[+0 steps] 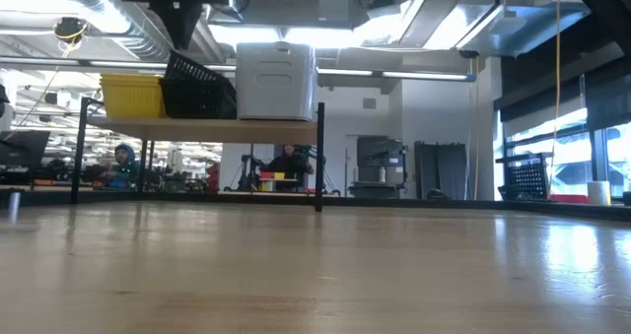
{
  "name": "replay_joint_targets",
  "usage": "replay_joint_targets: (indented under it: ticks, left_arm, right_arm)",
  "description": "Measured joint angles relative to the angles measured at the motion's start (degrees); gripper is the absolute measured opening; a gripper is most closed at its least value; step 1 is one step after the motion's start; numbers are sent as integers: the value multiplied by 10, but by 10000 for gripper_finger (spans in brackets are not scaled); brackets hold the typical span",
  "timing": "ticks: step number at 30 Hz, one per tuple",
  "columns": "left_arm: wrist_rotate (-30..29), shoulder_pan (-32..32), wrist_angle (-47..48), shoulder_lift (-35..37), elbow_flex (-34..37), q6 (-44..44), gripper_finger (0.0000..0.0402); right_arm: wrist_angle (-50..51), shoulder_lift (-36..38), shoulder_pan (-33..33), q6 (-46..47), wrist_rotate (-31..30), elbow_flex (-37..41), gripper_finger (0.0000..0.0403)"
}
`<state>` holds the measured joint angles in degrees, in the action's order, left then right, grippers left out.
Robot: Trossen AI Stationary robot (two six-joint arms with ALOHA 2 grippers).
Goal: Stack baskets on shelf by color
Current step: Stack the black bin on top of the other black bin on the shelf
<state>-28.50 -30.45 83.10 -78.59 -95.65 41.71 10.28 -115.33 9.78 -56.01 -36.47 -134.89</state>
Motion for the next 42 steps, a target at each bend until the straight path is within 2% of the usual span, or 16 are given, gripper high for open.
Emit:
replay_joint_targets:
  ticks: [10,20,28,42]
  left_arm:
    - [18,-19,-20,0,53,1,44]
    - [17,-19,-23,0,20,-5,43]
    - [25,-20,-23,-3,18,-18,43]
    - [26,-20,-13,-62,18,-34,43]
  right_arm:
    - [-3,0,0,0,0,0,99]
    - [-2,0,0,0,0,0,99]
    - [-2,0,0,0,1,0,99]
    - [-2,0,0,0,0,0,99]
